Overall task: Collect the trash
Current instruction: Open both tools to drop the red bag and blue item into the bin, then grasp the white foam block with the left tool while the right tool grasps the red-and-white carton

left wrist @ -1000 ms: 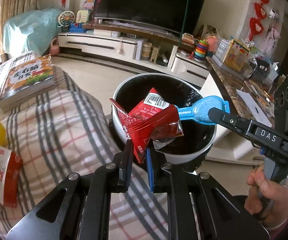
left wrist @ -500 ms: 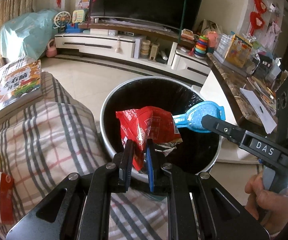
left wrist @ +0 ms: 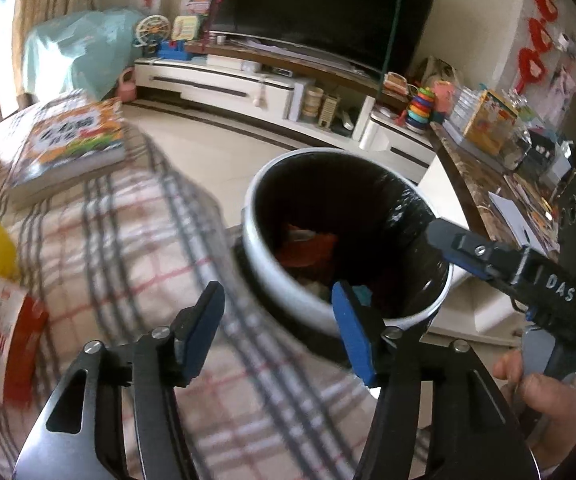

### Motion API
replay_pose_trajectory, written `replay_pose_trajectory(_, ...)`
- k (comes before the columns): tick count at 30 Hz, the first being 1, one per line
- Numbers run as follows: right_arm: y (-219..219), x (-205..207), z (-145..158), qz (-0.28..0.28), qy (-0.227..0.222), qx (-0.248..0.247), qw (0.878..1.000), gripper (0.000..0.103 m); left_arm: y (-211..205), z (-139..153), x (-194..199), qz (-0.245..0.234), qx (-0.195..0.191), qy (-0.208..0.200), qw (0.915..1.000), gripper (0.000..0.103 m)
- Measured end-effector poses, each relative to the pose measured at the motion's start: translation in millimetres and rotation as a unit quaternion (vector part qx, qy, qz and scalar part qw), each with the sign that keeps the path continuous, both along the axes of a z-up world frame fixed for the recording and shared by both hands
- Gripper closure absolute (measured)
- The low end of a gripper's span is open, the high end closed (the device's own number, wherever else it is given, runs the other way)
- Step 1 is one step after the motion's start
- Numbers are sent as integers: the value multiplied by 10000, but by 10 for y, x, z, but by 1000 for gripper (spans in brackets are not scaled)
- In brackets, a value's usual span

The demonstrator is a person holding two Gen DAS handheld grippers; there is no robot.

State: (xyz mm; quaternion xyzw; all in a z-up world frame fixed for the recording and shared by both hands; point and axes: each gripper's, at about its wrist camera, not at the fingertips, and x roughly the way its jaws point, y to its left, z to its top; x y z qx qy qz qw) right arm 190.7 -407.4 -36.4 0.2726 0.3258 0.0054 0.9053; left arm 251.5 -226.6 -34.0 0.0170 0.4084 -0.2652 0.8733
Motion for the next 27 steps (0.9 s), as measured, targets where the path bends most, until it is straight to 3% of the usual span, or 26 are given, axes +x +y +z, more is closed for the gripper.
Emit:
replay_pose_trajectory(7,324,-94,28,198,-79,-82,9997,22,536,-128,-210,491,-147,171,9985,43)
replay_pose_trajectory(27,1337,-139,-82,1038,-8,58,9946,20,1755,-245,-658,1466,-297,283,9883,43)
